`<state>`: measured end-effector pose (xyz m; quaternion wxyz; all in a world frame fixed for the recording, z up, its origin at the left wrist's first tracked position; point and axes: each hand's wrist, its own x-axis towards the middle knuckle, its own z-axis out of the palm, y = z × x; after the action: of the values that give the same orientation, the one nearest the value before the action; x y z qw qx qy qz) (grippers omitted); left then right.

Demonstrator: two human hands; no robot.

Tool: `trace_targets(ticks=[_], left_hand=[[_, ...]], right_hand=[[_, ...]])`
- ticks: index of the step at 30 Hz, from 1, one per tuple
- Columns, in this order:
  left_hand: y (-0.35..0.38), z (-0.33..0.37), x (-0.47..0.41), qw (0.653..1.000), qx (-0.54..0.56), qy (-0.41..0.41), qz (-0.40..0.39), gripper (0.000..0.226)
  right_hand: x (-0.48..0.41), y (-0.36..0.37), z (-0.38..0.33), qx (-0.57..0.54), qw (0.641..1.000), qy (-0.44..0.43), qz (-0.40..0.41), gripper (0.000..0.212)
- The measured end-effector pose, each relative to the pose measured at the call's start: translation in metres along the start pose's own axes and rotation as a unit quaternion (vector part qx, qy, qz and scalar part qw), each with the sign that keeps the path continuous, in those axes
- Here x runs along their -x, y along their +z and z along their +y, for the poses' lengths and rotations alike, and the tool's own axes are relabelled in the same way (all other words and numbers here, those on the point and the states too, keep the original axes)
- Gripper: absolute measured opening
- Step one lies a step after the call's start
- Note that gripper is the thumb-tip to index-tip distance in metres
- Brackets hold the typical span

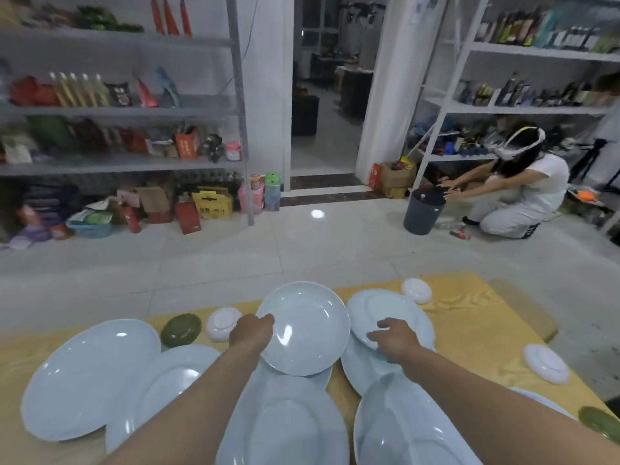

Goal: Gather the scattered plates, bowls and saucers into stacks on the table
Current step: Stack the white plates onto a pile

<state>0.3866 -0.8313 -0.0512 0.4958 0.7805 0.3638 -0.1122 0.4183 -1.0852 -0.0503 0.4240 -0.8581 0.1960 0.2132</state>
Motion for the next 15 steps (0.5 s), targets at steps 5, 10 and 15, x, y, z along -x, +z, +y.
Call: trace_targets(ticks=[5, 10, 15], left_hand=[[0.013, -0.022, -0.04, 0.985, 0.137, -0.1, -0.013, 0.042], [0.036, -0.054, -0.081, 0.969, 0.198, -0.143, -0.045, 0.05], [0.033, -0.035, -0.06, 0.962, 0.228, -0.144, -0.045, 0.022]], right_hand=[[-0.054, 0.026, -0.004, -0.061, 0.996, 0.019, -0.059, 0.062], [-0.076, 0.044, -0.005, -0.076, 0.994, 0.024, -0.078, 0.06], [-0.088, 0.058, 0.0, -0.068, 0.995, 0.005, -0.079, 0.042]])
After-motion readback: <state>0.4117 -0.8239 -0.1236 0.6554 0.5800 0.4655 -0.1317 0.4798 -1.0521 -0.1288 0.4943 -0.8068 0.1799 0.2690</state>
